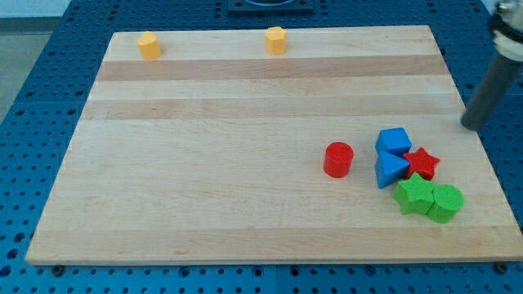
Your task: Slide the green circle and green star left a bit
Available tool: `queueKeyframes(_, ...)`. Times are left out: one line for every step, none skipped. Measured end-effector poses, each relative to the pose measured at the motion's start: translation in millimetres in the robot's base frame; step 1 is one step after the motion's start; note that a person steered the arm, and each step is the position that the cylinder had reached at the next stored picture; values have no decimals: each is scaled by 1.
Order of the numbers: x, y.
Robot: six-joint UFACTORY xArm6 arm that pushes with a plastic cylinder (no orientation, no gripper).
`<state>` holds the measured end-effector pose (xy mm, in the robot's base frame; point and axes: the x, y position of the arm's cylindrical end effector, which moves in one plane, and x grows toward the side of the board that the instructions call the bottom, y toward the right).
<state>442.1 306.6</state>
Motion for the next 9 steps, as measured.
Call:
queueKeyframes(37,15)
queueKeyframes(69,15)
queueKeyframes(98,15)
queueKeyframes(121,11)
queueKeyframes(134,-2)
queueKeyframes(135,-17)
queueKeyframes(135,-39)
queueKeyframes(134,-61)
queueKeyframes(130,-72)
